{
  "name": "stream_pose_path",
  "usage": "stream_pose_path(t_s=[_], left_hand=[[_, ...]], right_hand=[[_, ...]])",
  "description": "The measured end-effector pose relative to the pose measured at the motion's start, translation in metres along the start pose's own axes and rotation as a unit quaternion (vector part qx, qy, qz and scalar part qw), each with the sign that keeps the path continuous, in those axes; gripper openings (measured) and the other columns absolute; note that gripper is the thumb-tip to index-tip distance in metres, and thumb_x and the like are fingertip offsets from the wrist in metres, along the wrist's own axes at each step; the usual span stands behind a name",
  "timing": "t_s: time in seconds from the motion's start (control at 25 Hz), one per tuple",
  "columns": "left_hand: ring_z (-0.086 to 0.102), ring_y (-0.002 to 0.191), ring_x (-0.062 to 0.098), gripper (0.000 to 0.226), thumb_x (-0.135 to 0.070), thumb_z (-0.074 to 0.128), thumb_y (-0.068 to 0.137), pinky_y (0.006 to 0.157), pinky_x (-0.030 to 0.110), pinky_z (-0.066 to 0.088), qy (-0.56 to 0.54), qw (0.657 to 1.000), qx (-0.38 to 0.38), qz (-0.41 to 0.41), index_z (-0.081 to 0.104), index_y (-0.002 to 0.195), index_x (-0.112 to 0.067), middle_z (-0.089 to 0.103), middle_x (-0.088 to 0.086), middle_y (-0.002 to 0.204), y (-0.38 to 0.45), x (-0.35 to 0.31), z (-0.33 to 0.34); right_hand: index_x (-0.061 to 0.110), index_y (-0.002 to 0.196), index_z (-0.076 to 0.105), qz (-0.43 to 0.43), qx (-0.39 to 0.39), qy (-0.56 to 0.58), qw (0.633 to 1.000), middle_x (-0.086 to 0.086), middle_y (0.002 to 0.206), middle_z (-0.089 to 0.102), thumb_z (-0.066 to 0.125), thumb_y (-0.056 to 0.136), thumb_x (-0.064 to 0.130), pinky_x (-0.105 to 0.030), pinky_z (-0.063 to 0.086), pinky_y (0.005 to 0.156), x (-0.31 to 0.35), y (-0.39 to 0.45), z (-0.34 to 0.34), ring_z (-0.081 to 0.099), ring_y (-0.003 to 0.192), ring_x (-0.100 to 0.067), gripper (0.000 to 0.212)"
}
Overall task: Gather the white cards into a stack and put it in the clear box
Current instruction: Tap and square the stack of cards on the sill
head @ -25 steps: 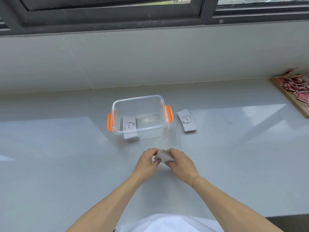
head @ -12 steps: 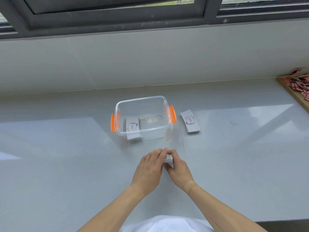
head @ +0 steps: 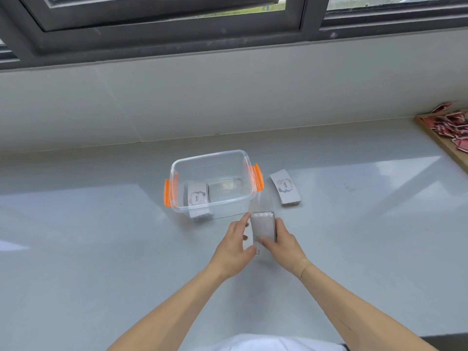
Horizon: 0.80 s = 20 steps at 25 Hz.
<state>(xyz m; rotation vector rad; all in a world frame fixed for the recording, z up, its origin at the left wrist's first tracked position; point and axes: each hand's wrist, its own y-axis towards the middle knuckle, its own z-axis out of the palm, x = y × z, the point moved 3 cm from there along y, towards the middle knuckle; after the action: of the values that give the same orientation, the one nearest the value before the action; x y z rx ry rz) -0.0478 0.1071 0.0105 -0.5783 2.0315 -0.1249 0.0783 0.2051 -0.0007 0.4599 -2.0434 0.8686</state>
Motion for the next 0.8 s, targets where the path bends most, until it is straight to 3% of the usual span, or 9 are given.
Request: stream_pose_path(t_s=[0.08,0.2,0.32,0.4,0.52,0.72,0.8], left_hand=[[0.066,0.094,0.007,0.073,-0.024,0.062,0.084,0.081,0.026,0.052,-0.111,0.990,0.056,-0.062,0.024,0.143,-0.044,0.056,-0.010,0.118,0.017,-0.013,0.007],[0.065,0.087,0.013,0.051,-0.020,0.060,0.089,0.085,0.036,0.053,-0.153,0.980,0.060,-0.116,0.043,0.138,-0.025,0.063,-0.003,0.102,0.045,-0.034,0.018],[0.065,0.085,0.015,0.039,-0.016,0.058,0.091,0.079,0.032,0.054,-0.201,0.964,0.079,-0.157,0.048,0.128,-0.018,0.067,0.006,0.106,0.074,-0.057,0.030],[0.065,0.091,0.020,0.035,-0.015,0.056,0.090,0.076,0.032,0.055,-0.195,0.962,0.087,-0.170,0.048,0.124,-0.016,0.066,0.011,0.114,0.090,-0.069,0.037],[0.064,0.094,0.024,0.034,-0.011,0.055,0.088,0.075,0.033,0.056,-0.193,0.961,0.039,-0.192,0.048,0.121,-0.016,0.065,0.010,0.109,0.115,-0.081,0.042],[0.063,0.100,0.027,0.037,-0.013,0.050,0.084,0.083,0.038,0.054,-0.172,0.955,-0.061,-0.232,0.050,0.121,-0.015,0.065,0.008,0.108,0.150,-0.087,0.042],[0.063,0.102,0.029,0.034,-0.017,0.049,0.088,0.079,0.035,0.051,-0.152,0.955,-0.089,-0.239,0.051,0.122,-0.013,0.065,0.010,0.113,0.163,-0.088,0.043]], right_hand=[[0.021,0.123,0.036,0.008,0.023,-0.012,1.000,0.003,0.110,0.060,0.064,0.089,0.026,-0.034,0.047,0.079,0.000,0.011,-0.022,0.059,0.100,-0.022,0.044],[0.018,0.132,0.029,0.023,0.051,0.024,0.998,0.004,0.113,0.058,0.064,0.091,0.021,-0.035,0.051,0.085,-0.001,0.025,-0.054,0.059,0.105,-0.020,0.053],[0.019,0.132,0.036,0.035,0.042,0.050,0.997,0.004,0.109,0.060,0.066,0.090,0.018,-0.022,0.048,0.063,0.002,0.043,-0.087,0.062,0.092,-0.010,0.052],[0.021,0.130,0.043,0.045,0.036,0.055,0.997,-0.001,0.111,0.063,0.068,0.088,0.018,-0.024,0.047,0.057,0.005,0.058,-0.105,0.063,0.090,-0.012,0.048],[0.016,0.126,0.054,0.045,-0.001,0.039,0.998,-0.002,0.108,0.065,0.070,0.085,0.019,-0.028,0.047,0.060,0.010,0.081,-0.120,0.063,0.092,-0.020,0.044],[0.015,0.114,0.063,0.014,-0.085,-0.064,0.994,-0.006,0.106,0.067,0.067,0.081,0.023,-0.042,0.054,0.081,0.022,0.117,-0.116,0.062,0.095,-0.027,0.034],[0.015,0.109,0.063,0.015,-0.093,-0.102,0.990,-0.009,0.105,0.066,0.065,0.081,0.027,-0.044,0.054,0.079,0.022,0.131,-0.113,0.060,0.097,-0.030,0.030]])
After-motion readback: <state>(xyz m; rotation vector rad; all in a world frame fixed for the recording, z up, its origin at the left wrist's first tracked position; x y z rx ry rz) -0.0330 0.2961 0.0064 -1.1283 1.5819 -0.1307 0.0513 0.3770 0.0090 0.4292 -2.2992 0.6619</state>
